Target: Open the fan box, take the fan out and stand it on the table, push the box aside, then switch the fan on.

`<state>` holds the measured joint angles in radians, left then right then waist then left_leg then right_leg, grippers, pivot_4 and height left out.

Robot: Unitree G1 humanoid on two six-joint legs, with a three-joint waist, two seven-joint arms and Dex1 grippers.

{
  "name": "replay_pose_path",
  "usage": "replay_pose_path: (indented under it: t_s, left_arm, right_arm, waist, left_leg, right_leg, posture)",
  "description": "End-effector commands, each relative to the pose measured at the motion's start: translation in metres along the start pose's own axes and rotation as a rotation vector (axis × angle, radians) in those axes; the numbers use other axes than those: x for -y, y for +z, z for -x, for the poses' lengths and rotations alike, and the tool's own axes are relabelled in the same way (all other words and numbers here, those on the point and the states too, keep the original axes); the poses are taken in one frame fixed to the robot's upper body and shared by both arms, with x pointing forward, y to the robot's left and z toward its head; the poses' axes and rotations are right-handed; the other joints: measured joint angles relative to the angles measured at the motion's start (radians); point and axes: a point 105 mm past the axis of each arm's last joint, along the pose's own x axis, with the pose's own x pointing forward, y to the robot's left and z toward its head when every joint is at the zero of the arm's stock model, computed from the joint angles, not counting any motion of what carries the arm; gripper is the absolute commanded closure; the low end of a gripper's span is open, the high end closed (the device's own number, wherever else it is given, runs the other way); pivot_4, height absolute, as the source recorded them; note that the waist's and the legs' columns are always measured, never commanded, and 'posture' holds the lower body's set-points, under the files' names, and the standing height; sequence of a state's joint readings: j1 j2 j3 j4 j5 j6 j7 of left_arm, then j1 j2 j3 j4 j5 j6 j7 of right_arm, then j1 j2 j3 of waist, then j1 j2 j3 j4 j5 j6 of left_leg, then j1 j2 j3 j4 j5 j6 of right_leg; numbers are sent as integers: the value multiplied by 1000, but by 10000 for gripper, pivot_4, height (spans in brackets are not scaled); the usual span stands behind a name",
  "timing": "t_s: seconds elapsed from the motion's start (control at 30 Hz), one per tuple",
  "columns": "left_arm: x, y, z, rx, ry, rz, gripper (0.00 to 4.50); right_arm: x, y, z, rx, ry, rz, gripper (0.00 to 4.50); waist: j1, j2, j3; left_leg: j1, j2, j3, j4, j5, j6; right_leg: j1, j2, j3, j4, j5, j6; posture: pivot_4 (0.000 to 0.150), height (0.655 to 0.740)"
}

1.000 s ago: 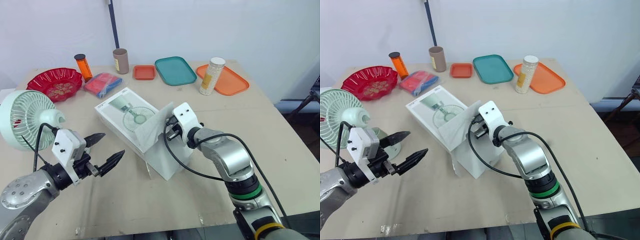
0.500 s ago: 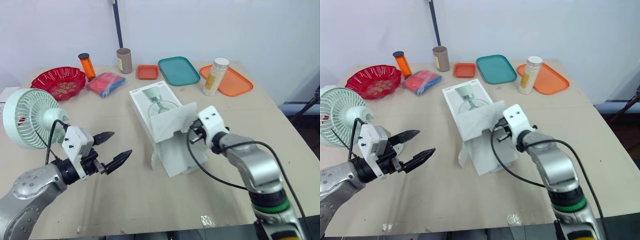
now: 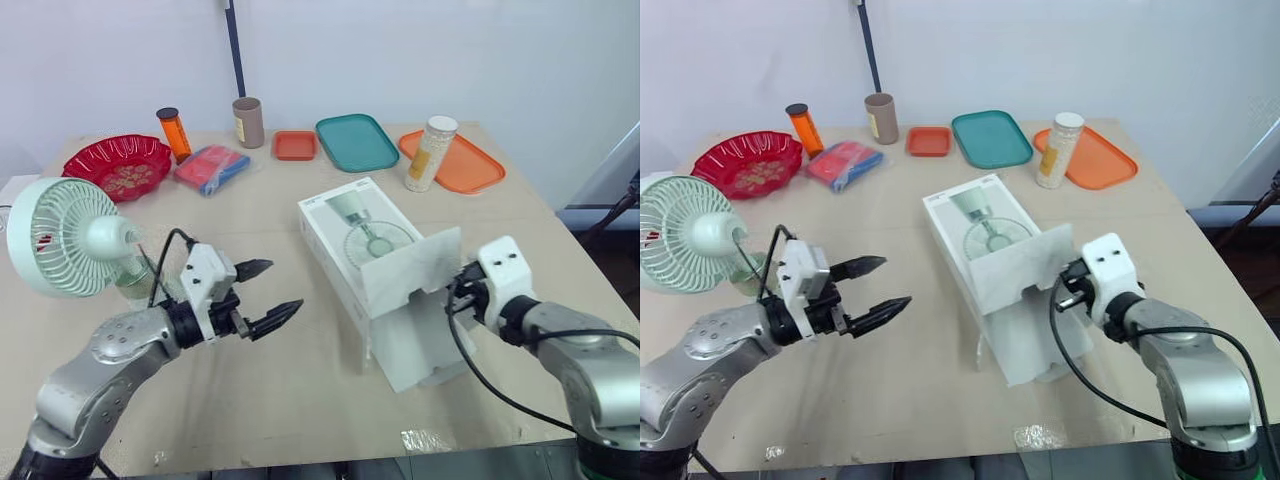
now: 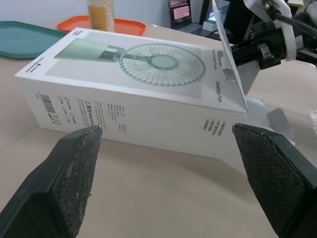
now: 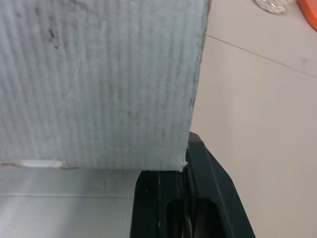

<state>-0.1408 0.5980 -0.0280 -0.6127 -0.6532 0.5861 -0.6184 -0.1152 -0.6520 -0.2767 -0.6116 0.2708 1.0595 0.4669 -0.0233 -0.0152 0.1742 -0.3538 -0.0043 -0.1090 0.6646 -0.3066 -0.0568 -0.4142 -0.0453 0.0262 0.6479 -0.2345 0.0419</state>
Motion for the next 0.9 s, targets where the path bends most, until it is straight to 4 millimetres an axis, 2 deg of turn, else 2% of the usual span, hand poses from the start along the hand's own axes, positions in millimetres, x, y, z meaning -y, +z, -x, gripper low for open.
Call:
replay_pose_path:
  t_s: [0.03,0.3,0.6,0.77,0.9]
  left_arm:
    - [6,7,-14,33,-52,-44,0]
    - [2,0,-29,22,-35,-63,0]
    - [7,-5,-38,3,-115,-83,0]
    - [7,-3,-40,4,-142,-99,0]
    - [6,-5,-38,5,-150,-95,0]
  right_arm:
    - [27,-2,15,14,-80,7,44690]
    - [61,-39,37,-82,-185,-50,44690]
    - [95,-58,45,-117,-234,-52,44690]
    - [116,-70,53,-147,-286,-109,44690]
    - [125,-89,64,-193,-330,-129,44690]
  waist:
    - [1,0,0]
    - [0,1,0]
    - [1,1,-1]
    - [1,1,-1]
    - [3,1,-1]
  left_leg:
    - [0,0,0,0,0,0]
    - [2,0,0,1,-1,1]
    - [2,0,0,2,-1,1]
    - [2,0,0,2,-1,1]
    - [2,0,0,3,-1,2]
  right_leg:
    - [1,0,0,0,0,0]
    - [6,0,0,-1,0,1]
    - [8,0,0,-1,-1,1]
    - [8,0,0,-1,-1,2]
    - [8,0,0,-1,-1,2]
  posture:
    - [1500,7400]
    - [1500,7400]
    - [1500,7400]
    - [1500,7400]
    - [1500,7400]
